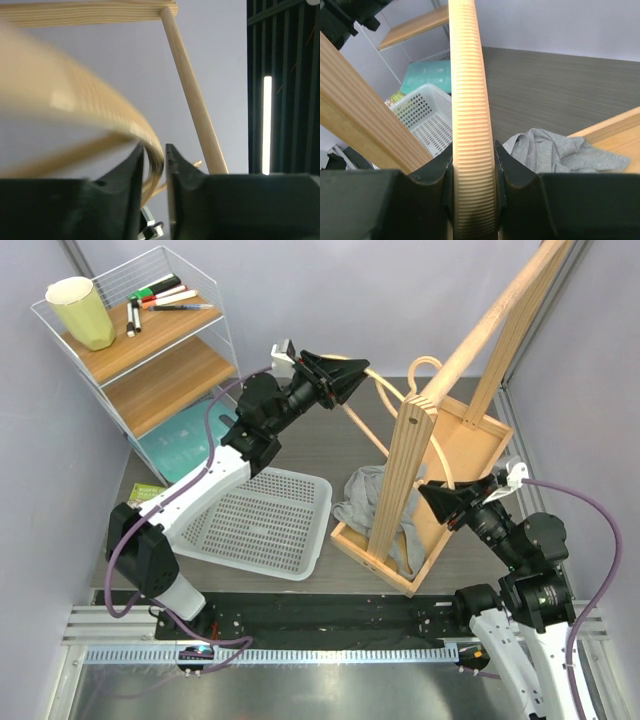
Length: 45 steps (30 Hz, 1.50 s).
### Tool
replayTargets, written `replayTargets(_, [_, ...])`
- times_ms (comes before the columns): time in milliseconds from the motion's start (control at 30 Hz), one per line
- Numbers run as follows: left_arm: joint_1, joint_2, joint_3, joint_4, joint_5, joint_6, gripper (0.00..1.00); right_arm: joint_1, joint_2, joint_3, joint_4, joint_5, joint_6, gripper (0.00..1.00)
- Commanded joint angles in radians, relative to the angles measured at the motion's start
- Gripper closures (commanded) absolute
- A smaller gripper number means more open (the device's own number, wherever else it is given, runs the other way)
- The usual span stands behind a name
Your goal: Remove the tank top from the hanger
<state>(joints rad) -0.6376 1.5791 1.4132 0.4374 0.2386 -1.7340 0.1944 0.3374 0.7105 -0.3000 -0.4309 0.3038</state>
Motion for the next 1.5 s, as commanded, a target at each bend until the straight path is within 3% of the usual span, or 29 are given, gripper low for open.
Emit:
replayTargets(0, [0.012,-0.047,0.0,0.061,0.054,0.065,0.63,-0.006,0.012,0.058,0.05,0.122,0.049,0.99])
replayTargets(33, [0.012,-0.057,-0.011,0.063,0.062,0.106,0.53,-0.006,0.034,0.078,0.021,0.129,0.04,0.99])
replayTargets(133, [0.018,-0.132,-0.08,0.057,0.059,0.216,0.39,-0.006,0.116,0.154,-0.031,0.147,0.001,0.99])
replayTargets(333, [0.053,-0.344,-0.12,-0.185,0.024,0.48,0.24,-0.006,0.258,0.306,-0.056,0.169,-0.048,0.99])
replayTargets(500, [0.055,-0.497,-0.163,-0.362,0.016,0.692,0.23,-0.006,0.39,0.487,-0.094,0.251,-0.091,0.99])
replayTargets(700, [0.055,-0.633,-0.246,-0.457,0.076,0.76,0.24,-0.006,0.443,0.586,-0.123,0.323,-0.094,0.99])
replayTargets(867, [0.055,-0.648,-0.266,-0.555,0.166,0.809,0.25,-0.006,0.381,0.57,-0.14,0.379,-0.078,0.99])
replayTargets(1467, [0.052,-0.62,-0.318,-0.537,0.248,0.823,0.24,-0.006,0.304,0.541,-0.261,0.472,-0.085,0.99])
